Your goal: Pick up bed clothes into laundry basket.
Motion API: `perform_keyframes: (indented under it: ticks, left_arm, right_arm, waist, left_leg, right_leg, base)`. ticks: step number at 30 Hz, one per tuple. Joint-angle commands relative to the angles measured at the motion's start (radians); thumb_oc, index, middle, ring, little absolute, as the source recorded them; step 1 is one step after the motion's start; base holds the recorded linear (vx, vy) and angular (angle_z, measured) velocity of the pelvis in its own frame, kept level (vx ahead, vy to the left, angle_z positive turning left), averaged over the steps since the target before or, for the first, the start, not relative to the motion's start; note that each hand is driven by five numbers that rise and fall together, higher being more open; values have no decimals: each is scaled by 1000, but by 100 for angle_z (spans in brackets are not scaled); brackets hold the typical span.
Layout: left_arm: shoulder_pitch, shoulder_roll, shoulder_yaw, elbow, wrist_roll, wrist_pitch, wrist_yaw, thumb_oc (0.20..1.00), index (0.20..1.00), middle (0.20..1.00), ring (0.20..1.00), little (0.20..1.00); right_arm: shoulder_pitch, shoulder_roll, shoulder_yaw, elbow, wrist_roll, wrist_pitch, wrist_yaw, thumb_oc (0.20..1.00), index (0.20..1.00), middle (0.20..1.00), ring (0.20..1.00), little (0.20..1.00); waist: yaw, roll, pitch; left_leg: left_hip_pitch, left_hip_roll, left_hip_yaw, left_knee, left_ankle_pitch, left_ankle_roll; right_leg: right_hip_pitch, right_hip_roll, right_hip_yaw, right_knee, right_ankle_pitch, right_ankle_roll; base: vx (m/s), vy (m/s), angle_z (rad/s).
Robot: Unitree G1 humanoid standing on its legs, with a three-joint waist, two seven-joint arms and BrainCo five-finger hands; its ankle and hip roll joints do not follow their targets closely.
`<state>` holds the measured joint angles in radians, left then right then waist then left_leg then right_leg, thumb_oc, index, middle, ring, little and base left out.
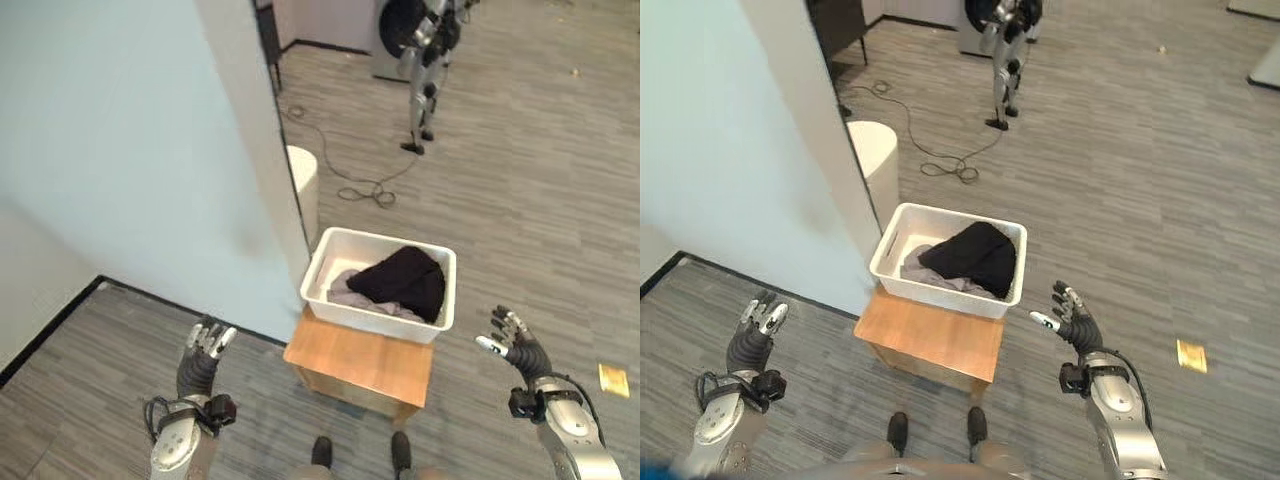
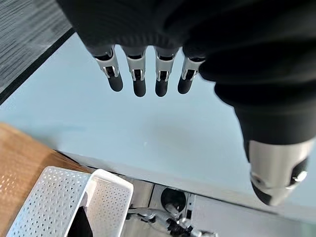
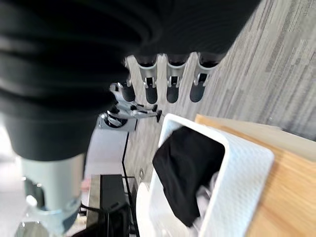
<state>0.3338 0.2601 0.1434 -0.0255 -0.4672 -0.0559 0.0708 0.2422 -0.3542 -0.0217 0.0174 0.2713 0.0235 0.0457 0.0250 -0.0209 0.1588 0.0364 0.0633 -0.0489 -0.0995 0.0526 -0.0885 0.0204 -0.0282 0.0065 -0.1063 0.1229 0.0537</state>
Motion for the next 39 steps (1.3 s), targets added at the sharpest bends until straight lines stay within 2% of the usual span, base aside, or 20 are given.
perform_keyframes:
  ticks: [1, 6, 11, 15, 17, 19, 20, 22, 24, 25, 26, 27, 28, 31, 33, 34, 35, 37, 38, 39]
  left_arm:
    - [-68, 39, 36, -42, -7, -34, 5, 1000, 1000, 1000, 1000, 1000]
    - [-127, 64, 9, -59, 5, -36, 30, 1000, 1000, 1000, 1000, 1000]
    - [-201, 90, -81, -26, 5, -53, 32, 1000, 1000, 1000, 1000, 1000]
    - [-139, 36, -13, -25, -4, -62, 53, 1000, 1000, 1000, 1000, 1000]
    - [-116, 12, 3, -17, -13, -59, 60, 1000, 1000, 1000, 1000, 1000]
    - [-95, 10, 1, -13, 4, -40, 50, 1000, 1000, 1000, 1000, 1000]
    - [-74, 10, 16, -8, 24, -32, 44, 1000, 1000, 1000, 1000, 1000]
    - [-61, 12, 20, -21, 26, -30, 37, 1000, 1000, 1000, 1000, 1000]
    - [-60, 19, 26, -38, 45, -31, 27, 1000, 1000, 1000, 1000, 1000]
    - [-60, 19, 27, -38, 45, -31, 27, 1000, 1000, 1000, 1000, 1000]
    - [-94, 32, 4, -39, 45, -31, 20, 1000, 1000, 1000, 1000, 1000]
    - [-95, 32, 4, -40, 45, -31, 20, 1000, 1000, 1000, 1000, 1000]
    - [-130, 39, -24, -39, 42, -33, 19, 1000, 1000, 1000, 1000, 1000]
    - [-156, 51, -54, -50, 50, -37, 22, 1000, 1000, 1000, 1000, 1000]
    - [-149, 57, -53, -66, 56, -37, 26, 1000, 1000, 1000, 1000, 1000]
    - [-152, 65, -62, -66, 63, -39, 24, 1000, 1000, 1000, 1000, 1000]
    - [-155, 80, -68, -59, 84, -44, 22, 1000, 1000, 1000, 1000, 1000]
    - [-163, 104, -74, -24, 103, -52, 30, 1000, 1000, 1000, 1000, 1000]
    - [-147, 107, -64, -22, 96, -54, 22, 1000, 1000, 1000, 1000, 1000]
    - [-146, 107, -63, -23, 96, -53, 22, 1000, 1000, 1000, 1000, 1000]
  right_arm:
    - [-45, -10, 13, -43, -34, -26, 18, 1000, 1000, 1000, 1000, 1000]
    - [-83, -9, 39, -49, -52, -36, -2, 1000, 1000, 1000, 1000, 1000]
    - [-48, -29, 8, -44, -29, -86, -39, 1000, 1000, 1000, 1000, 1000]
    - [-53, -54, 4, -28, -8, -85, -35, 1000, 1000, 1000, 1000, 1000]
    - [-55, -77, -4, -31, 1, -83, -28, 1000, 1000, 1000, 1000, 1000]
    - [-62, -114, -21, -24, -10, -70, -31, 1000, 1000, 1000, 1000, 1000]
    - [-61, -114, -43, -24, -5, -63, -53, 1000, 1000, 1000, 1000, 1000]
    - [-55, -99, -48, -21, 15, -64, -54, 1000, 1000, 1000, 1000, 1000]
    - [-55, -84, -61, -13, 36, -81, -54, 1000, 1000, 1000, 1000, 1000]
    - [-56, -84, -60, -12, 36, -81, -54, 1000, 1000, 1000, 1000, 1000]
    - [-47, -50, -69, -1, 46, -90, -69, 1000, 1000, 1000, 1000, 1000]
    - [-47, -50, -70, -1, 46, -90, -69, 1000, 1000, 1000, 1000, 1000]
    - [-37, -26, -79, 1, 66, -105, -79, 1000, 1000, 1000, 1000, 1000]
    - [-43, -7, -71, 13, 74, -112, -90, 1000, 1000, 1000, 1000, 1000]
    - [-63, 3, -45, 15, 64, -104, -80, 1000, 1000, 1000, 1000, 1000]
    - [-70, 16, -30, 8, 69, -101, -75, 1000, 1000, 1000, 1000, 1000]
    - [-84, 27, -11, 14, 73, -101, -70, 1000, 1000, 1000, 1000, 1000]
    - [-114, 46, 25, 21, 107, -101, -57, 1000, 1000, 1000, 1000, 1000]
    - [-102, 53, 36, 16, 123, -98, -43, 1000, 1000, 1000, 1000, 1000]
    - [-102, 53, 37, 16, 123, -98, -43, 1000, 1000, 1000, 1000, 1000]
  waist:
    - [11, -23, -6]
    - [41, -7, 14]
    - [-19, -6, 13]
    - [34, -12, 36]
    - [44, -5, 55]
    - [23, -17, 81]
    - [3, -40, 78]
    - [-3, -46, 77]
    - [-37, -53, 61]
    - [-39, -53, 60]
    - [-75, -42, 33]
    - [-80, -41, 34]
    - [-108, -16, 4]
    - [-116, 14, 16]
    - [-123, 24, 39]
    - [-127, 21, 58]
    - [-138, 15, 75]
    - [-156, 19, 81]
    - [-144, 28, 72]
    - [-145, 28, 70]
  left_leg:
    - [30, -71, -21, 12, -77, 60]
    - [11, -82, -143, 45, -63, 72]
    - [-122, -169, -438, 150, -7, 22]
    - [-216, -171, -497, 131, 93, -31]
    - [-241, -165, -487, 129, 113, -41]
    - [-263, -135, -298, 210, 52, 7]
    - [-230, -81, -72, 358, -48, 47]
    - [-223, -76, -44, 408, -73, 49]
    - [-158, -6, 96, 488, -98, 54]
    - [-159, -7, 95, 488, -97, 54]
    - [-50, 64, 236, 434, -154, 30]
    - [-50, 64, 231, 434, -155, 30]
    - [16, 73, 330, 320, -229, 24]
    - [28, 28, 301, 160, -186, 42]
    - [40, -4, 254, 123, -194, 76]
    - [32, -22, 239, 119, -177, 94]
    - [29, -37, 205, 126, -176, 107]
    - [13, -46, 136, 141, -171, 106]
    - [24, -50, 89, 125, -170, 103]
    - [21, -49, 89, 122, -165, 102]
  right_leg:
    - [41, -54, -93, 28, -133, 62]
    - [7, -82, -126, 211, -208, 63]
    - [44, 68, 300, 261, -304, 19]
    - [79, 77, 193, 162, -295, -33]
    - [76, 87, 160, 155, -285, -37]
    - [47, 74, 105, 183, -284, -37]
    - [30, 35, 8, 181, -273, -32]
    - [27, 21, -29, 176, -266, -31]
    - [10, -12, -151, 168, -253, -36]
    - [10, -12, -152, 168, -253, -36]
    - [2, -53, -306, 177, -256, -29]
    - [5, -53, -311, 178, -258, -28]
    - [-1, -85, -412, 199, -268, -10]
    - [-46, -130, -480, 259, -228, 25]
    - [-112, -184, -456, 392, -204, 54]
    - [-140, -215, -424, 434, -145, 60]
    - [-177, -229, -329, 484, -103, 82]
    - [-205, -133, -81, 443, -111, 89]
    - [-189, -101, 1, 366, -150, 86]
    - [-189, -100, 0, 358, -142, 85]
  base:
    - [-33, 35, 24]
    - [-37, -11, 37]
    - [-89, -105, 238]
    - [-333, -288, 161]
    - [-239, -130, 163]
    - [-381, -75, 146]
    - [-365, -68, 155]
    - [-266, -57, 194]
    - [-230, -59, 162]
    - [-220, 34, 154]
    - [-131, 53, 178]
    - [-172, 154, 261]
    - [-28, 107, 227]
    - [-134, 234, 234]
    - [-202, 309, 130]
    - [-232, 229, 56]
    - [-226, 111, 31]
    - [-42, 12, 98]
    - [40, -6, 154]
    - [81, -19, 94]
